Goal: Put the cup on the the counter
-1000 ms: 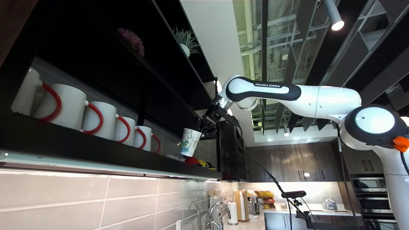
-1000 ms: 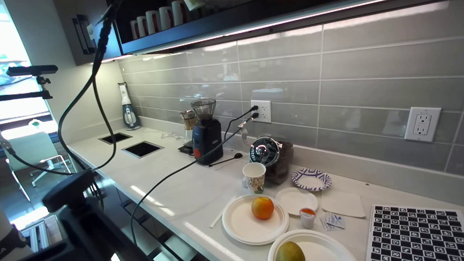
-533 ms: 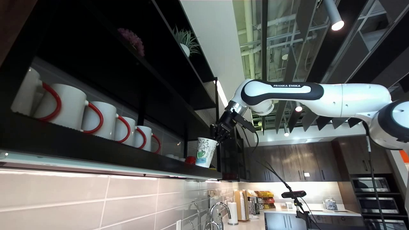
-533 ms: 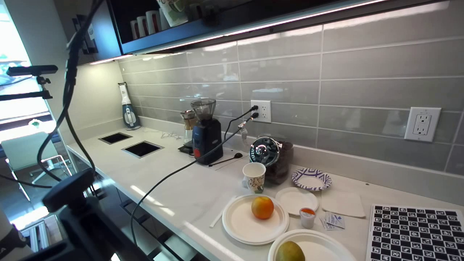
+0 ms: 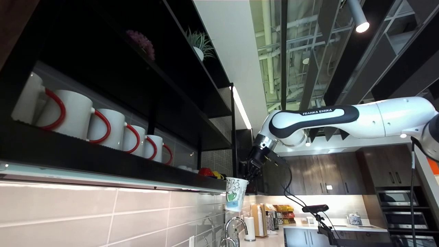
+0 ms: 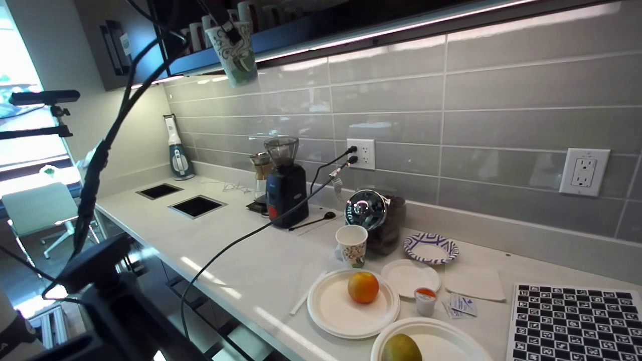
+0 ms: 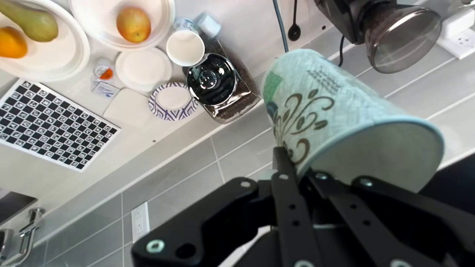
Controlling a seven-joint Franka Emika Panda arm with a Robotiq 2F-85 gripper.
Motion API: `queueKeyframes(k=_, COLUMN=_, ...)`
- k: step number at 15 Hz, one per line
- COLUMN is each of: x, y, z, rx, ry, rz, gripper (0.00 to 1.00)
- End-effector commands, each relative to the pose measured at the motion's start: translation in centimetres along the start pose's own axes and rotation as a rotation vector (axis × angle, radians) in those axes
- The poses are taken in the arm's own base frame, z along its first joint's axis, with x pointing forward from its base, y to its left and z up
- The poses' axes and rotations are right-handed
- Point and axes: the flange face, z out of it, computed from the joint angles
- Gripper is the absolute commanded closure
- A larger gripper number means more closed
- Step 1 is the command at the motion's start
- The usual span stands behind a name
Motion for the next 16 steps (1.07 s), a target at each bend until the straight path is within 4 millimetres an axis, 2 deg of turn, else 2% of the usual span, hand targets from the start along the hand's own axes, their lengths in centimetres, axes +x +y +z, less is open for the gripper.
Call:
queueKeyframes(k=1, x=-2.6, y=3.3, z=4.2, rx=0.005, ry=0.000, rz=0.019, gripper=0.99)
queueKeyframes(k=2, x=-0.9, y=1.8, z=2.8, rx=-0.009, ry=-0.012, rz=0.015, gripper=0.96)
queueKeyframes(k=4, x=-1.6, y=2.9, z=4.8, rx=-0.016, ry=-0.022, rz=0.024, gripper=0.96)
queueKeyframes(k=8, x=-1.9, y=3.1, z=4.8, rx=-0.013, ry=-0.015, rz=0.024, gripper=0.99)
queueKeyframes(k=11, x=-2.8, y=4.0, z=10.3, rx=-0.044, ry=-0.137, rz=0.091, gripper=0.99)
queueKeyframes(k=16, x=-6.0, y=5.1, z=19.2, rx=-0.096, ry=-0.209, rz=0.045, gripper=0.99)
